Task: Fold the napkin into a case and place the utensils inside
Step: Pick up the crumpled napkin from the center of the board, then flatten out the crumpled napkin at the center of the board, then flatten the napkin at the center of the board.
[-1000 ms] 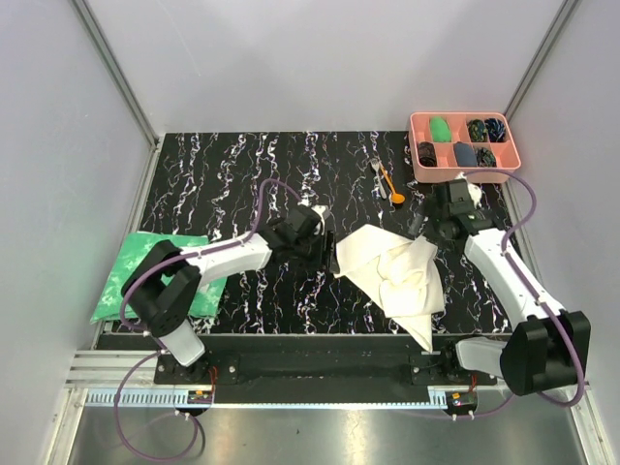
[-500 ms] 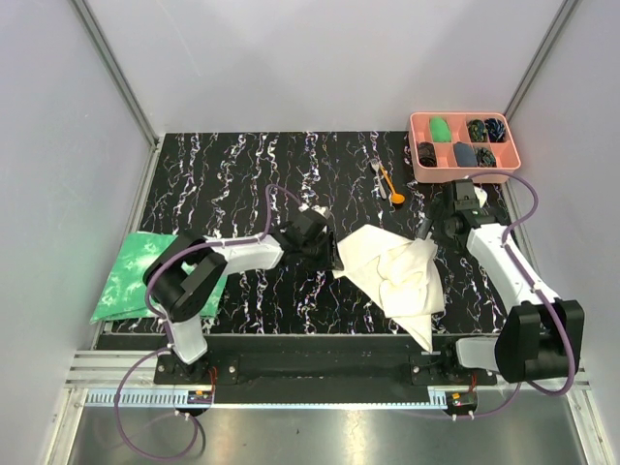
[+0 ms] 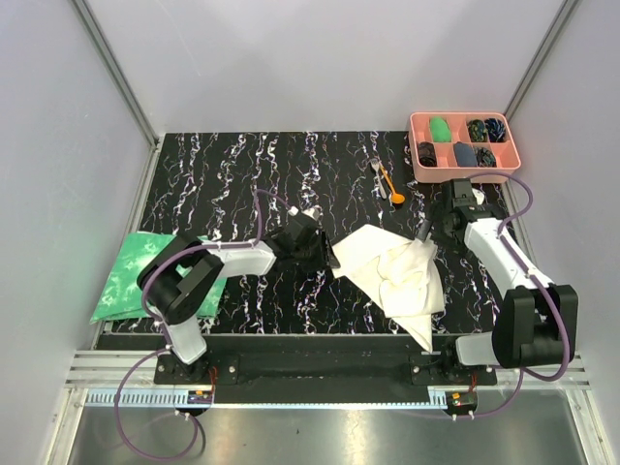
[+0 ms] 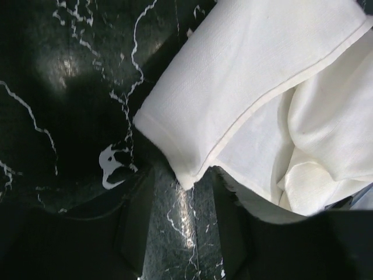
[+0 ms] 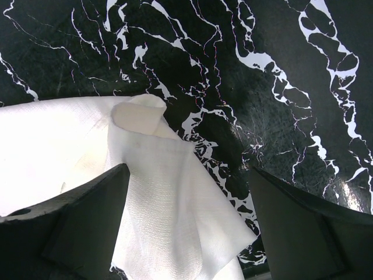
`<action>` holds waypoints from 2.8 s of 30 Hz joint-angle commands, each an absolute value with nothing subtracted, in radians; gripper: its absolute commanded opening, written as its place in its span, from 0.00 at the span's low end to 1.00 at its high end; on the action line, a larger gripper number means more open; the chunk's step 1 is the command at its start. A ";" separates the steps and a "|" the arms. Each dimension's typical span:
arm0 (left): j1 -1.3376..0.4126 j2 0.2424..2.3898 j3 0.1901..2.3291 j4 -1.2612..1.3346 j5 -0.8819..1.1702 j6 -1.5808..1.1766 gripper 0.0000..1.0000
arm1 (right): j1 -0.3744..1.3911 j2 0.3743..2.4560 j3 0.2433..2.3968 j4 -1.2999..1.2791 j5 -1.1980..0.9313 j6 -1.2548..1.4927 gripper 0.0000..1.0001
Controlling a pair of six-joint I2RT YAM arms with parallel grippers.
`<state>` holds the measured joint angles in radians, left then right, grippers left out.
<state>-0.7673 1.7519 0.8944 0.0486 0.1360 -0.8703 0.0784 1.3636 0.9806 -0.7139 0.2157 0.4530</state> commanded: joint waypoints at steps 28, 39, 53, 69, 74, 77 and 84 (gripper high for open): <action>-0.497 1.177 1.045 -0.093 0.276 -0.723 0.00 | 0.071 1.137 1.137 -0.542 -0.178 0.244 0.00; -0.448 0.721 1.177 -0.276 0.215 -0.632 0.00 | 0.068 0.807 1.258 -0.519 -0.481 0.196 0.00; -0.446 0.619 1.144 -0.386 -0.131 -0.667 0.00 | 0.069 0.931 1.255 -0.143 -0.521 0.454 0.00; 0.029 1.470 1.164 -0.281 -0.093 -0.910 0.39 | 0.229 2.286 2.136 -0.203 -0.591 0.385 0.58; 0.054 1.602 1.334 -0.373 -0.094 -0.790 0.92 | 0.247 2.415 2.528 -0.653 -0.450 0.329 0.98; 0.052 1.536 1.325 -0.402 -0.072 -0.752 0.99 | 0.271 2.222 2.234 -0.579 -0.318 0.270 1.00; -0.116 1.381 1.181 -0.394 0.071 -0.689 0.92 | 0.273 1.863 1.701 -0.580 -0.092 0.382 0.97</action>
<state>0.0021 1.4628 1.2324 -0.4179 -0.0357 -0.7643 0.2630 2.0762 1.8977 -0.5625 -0.2768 0.3286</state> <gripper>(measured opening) 0.945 0.988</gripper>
